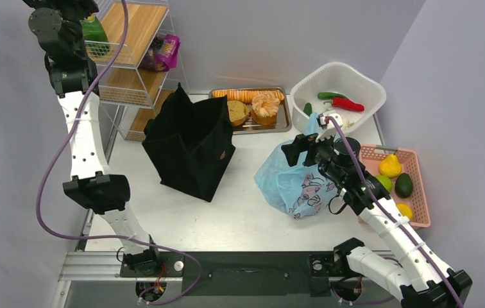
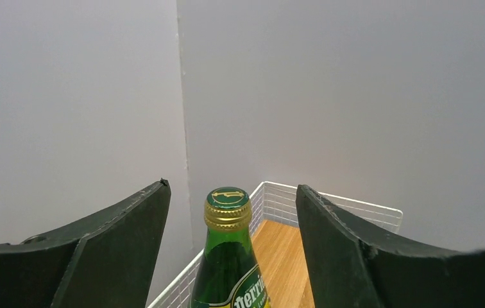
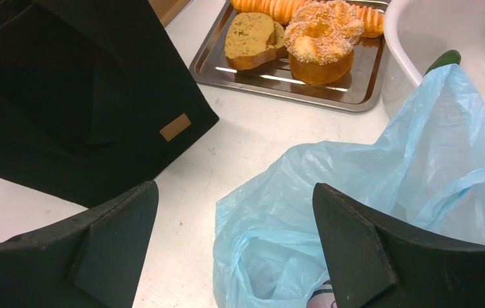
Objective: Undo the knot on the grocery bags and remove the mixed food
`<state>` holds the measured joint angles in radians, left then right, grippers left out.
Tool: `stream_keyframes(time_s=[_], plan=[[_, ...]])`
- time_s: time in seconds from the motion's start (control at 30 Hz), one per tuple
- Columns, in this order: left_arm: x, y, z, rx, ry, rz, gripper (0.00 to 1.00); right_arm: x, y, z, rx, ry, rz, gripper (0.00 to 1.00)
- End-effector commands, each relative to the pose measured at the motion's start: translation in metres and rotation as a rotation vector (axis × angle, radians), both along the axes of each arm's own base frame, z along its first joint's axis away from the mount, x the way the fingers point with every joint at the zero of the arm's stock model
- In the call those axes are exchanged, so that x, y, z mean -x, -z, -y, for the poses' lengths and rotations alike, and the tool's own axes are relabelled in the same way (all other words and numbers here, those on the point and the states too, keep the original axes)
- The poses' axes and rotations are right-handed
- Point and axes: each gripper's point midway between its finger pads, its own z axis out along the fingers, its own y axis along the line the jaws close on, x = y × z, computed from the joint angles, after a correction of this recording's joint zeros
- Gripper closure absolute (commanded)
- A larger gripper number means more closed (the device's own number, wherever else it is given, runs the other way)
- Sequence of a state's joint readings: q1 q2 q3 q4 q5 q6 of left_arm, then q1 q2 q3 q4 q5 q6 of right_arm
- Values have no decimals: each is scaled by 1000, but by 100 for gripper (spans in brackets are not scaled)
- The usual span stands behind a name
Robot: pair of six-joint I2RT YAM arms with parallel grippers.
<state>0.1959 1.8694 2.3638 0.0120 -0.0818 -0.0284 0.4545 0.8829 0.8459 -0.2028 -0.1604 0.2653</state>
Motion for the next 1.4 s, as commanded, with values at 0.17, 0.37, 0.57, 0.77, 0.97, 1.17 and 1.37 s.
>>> stream_keyframes(time_s=[0.17,0.37,0.57,0.77,0.97,1.17,1.37], plan=[[59,-40,6,-15,-24,83,28,-6,-28,3,8,20,70,14],[144,-66,51,-208,71,162,26,5,-11,48,263,80,-20,10],[197,-16,147,-411,516,15,25,28,19,120,591,187,-148,4],[216,96,237,-308,1002,-271,24,24,10,166,525,298,-201,0],[233,164,292,-407,1094,-399,22,1,50,177,308,158,-456,0],[222,179,296,-386,1100,-447,21,-8,108,151,253,11,-589,5],[220,190,296,-373,1105,-482,21,-2,74,71,283,-285,-477,92]])
